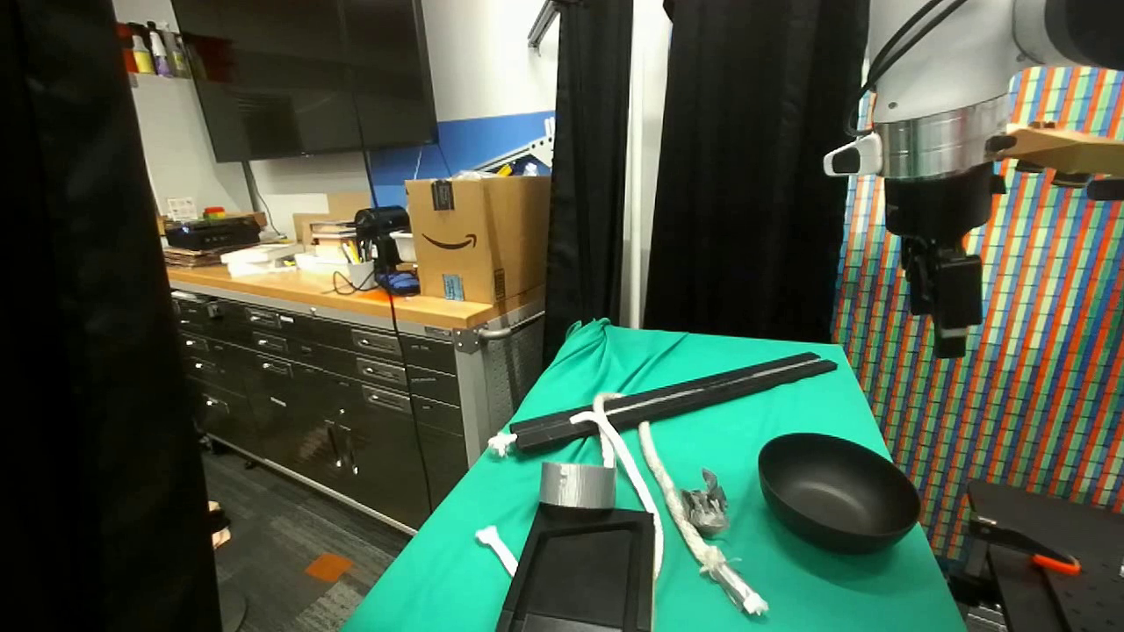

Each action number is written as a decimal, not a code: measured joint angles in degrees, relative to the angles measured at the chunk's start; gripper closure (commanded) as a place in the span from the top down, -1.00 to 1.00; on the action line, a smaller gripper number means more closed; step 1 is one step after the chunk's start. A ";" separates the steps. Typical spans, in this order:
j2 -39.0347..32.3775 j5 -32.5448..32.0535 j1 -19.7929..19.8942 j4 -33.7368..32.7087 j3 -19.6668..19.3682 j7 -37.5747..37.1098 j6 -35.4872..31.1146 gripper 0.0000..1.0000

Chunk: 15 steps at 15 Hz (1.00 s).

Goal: Put the black masking tape in the bowl

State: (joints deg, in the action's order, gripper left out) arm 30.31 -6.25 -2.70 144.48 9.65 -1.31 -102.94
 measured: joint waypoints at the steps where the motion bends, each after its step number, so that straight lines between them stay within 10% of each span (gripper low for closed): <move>1: 0.00 0.00 0.00 0.00 0.00 0.00 0.00 1.00; 15: -0.76 0.02 -0.59 -0.30 -0.84 0.03 -0.58 1.00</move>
State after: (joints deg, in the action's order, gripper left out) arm 29.55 -6.23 -3.29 144.19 8.81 -1.27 -103.52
